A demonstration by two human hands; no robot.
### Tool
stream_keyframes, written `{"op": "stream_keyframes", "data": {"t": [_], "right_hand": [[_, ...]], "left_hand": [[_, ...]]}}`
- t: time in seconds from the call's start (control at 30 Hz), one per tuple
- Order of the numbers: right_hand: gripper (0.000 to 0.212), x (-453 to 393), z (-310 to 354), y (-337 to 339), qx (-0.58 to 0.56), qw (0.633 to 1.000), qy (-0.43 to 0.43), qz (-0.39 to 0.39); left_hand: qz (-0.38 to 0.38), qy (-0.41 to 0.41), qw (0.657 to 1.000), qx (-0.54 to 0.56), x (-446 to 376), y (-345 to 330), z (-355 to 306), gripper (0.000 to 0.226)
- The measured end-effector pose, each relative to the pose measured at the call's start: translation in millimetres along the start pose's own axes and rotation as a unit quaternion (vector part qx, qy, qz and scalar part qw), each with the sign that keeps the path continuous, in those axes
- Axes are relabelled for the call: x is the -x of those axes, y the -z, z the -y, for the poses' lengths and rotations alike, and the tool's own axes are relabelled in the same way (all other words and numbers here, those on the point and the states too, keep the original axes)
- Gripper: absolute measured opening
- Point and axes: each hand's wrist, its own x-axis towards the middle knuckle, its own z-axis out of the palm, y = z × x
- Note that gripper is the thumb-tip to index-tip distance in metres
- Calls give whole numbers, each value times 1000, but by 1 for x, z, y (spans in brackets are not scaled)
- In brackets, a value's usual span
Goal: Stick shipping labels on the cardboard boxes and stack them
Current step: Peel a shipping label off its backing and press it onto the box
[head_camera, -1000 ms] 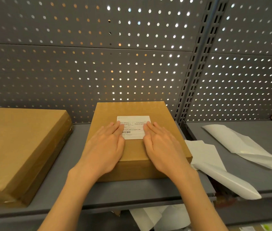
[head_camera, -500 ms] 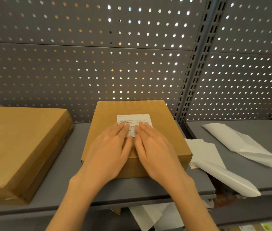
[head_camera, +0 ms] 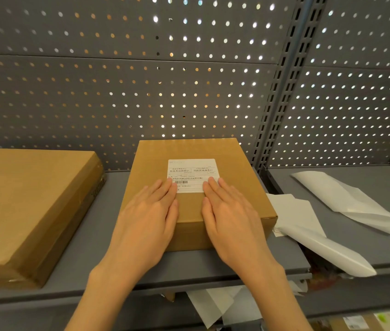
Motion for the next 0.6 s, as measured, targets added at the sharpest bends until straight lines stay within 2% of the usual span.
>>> {"op": "stream_keyframes", "data": {"t": [0.17, 0.4, 0.5, 0.6], "right_hand": [[48, 5, -12, 1, 4, 1000, -16, -14], [62, 8, -18, 5, -15, 999, -32, 7], [54, 9, -14, 4, -1, 999, -35, -19], [47, 9, -6, 3, -2, 999, 5, -36]], "left_hand": [[-10, 13, 1000, -14, 4, -1, 4, 59], [-15, 37, 999, -6, 8, 0, 4, 67], [-24, 34, 999, 2, 9, 2, -5, 61], [-36, -14, 999, -6, 7, 0, -16, 49]]}}
